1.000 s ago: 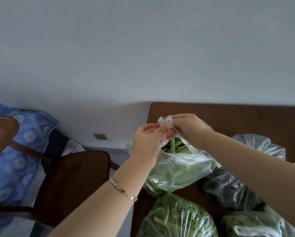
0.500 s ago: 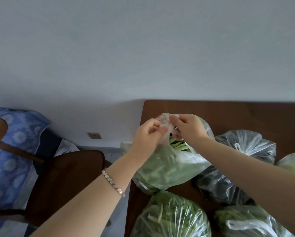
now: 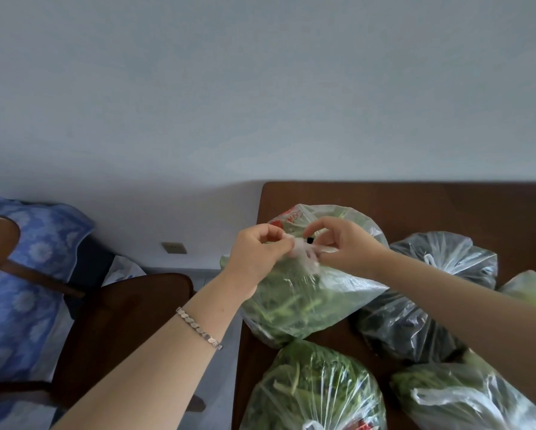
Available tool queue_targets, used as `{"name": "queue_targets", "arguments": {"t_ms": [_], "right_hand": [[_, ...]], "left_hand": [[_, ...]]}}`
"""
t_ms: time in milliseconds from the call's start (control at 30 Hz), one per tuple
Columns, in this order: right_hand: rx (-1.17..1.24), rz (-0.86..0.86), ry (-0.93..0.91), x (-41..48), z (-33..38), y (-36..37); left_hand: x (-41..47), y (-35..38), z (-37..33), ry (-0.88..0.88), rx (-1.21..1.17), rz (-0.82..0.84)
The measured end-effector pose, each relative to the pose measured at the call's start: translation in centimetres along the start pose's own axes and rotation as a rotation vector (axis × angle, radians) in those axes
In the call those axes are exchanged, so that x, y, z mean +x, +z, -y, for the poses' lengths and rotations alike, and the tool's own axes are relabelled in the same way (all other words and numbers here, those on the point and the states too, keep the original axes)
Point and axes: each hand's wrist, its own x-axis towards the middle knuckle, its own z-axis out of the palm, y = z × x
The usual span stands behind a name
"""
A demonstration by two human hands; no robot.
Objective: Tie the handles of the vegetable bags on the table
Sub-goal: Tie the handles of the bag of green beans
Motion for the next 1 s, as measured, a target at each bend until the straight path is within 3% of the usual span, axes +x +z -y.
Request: {"name": "queue_targets", "arguments": {"t_ms": [333, 500, 667, 767, 900, 1000], "right_hand": [[0.044, -0.207, -0.055, -0.7, 0.5, 0.2], [-0.100, -0.249, -0.101, -1.2, 0.1, 0.3], [-0.020, -0.367, -0.091, -1.2, 0.9, -0.2], [0.000, -0.369, 0.068, -1.2, -1.3, -0.9], [-0.176, -0.253, 0.386, -1.8, -6.5, -1.8], [-0.102, -0.280, 0.452, -1.4, -7.2, -1.9]], "left_hand": [[-0.1, 1.6, -1.0, -0.211, -0.026, -0.158], [0.2, 1.0, -0.9, 0.026, 0.331, -0.285], [2.2, -0.9, -0.9, 0.369, 0.771, -0.239], [4.1, -2.8, -0.3, 0.350, 0.862, -0.238], [4.6, -4.6, 3.7, 0.121, 1.028, -0.199], [4.7, -3.9, 5.2, 0.018, 0.993, -0.233]]}}
